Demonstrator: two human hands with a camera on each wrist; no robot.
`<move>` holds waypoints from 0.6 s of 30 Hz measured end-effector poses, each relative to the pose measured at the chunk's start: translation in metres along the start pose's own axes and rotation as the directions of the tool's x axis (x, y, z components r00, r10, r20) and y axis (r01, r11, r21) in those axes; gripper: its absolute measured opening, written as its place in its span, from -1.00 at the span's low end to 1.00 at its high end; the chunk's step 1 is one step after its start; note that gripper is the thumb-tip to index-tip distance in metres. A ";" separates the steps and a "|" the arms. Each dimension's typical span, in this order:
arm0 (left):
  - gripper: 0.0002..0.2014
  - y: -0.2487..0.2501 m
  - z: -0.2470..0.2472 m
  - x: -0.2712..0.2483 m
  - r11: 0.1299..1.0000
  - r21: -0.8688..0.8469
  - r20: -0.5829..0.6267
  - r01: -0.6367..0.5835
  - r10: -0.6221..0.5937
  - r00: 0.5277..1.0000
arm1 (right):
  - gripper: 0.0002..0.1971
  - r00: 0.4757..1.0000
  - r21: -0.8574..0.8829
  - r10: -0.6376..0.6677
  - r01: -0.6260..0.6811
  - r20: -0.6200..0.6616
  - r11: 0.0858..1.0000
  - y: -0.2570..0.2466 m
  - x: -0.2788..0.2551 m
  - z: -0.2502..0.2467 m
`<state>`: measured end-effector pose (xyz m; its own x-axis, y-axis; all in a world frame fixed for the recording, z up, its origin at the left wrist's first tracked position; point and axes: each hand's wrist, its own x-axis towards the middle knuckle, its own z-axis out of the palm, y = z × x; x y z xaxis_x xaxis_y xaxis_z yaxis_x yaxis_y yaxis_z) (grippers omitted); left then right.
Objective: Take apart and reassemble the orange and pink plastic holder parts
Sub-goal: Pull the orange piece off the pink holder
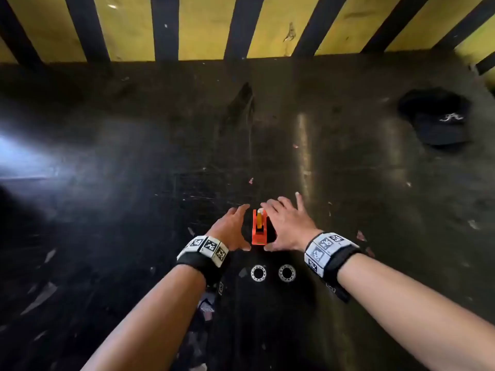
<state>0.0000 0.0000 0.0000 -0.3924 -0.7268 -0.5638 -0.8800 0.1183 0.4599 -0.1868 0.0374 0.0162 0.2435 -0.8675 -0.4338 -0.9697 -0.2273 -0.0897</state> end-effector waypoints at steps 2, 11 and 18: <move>0.22 -0.003 0.003 0.008 1.000 0.001 0.010 -0.015 0.015 1.000 | 0.19 1.000 -0.044 -0.009 0.008 -0.008 0.999 -0.001 0.009 0.000; 0.13 -0.015 0.004 0.004 0.983 -0.096 -0.087 -0.159 0.151 0.985 | 0.06 0.980 0.292 -0.023 0.081 -0.199 0.953 0.004 0.008 0.011; 0.09 -0.013 -0.020 -0.024 0.962 -0.123 -0.163 -0.245 0.224 0.961 | 0.09 0.965 0.635 -0.019 0.187 -0.262 0.749 0.006 -0.011 0.005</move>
<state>0.0267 0.0027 0.0212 -0.5304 -0.7821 -0.3271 -0.7175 0.2086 0.6646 -0.1956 0.0474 0.0159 0.2588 -0.9486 -0.1823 -0.6942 -0.0515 -0.7179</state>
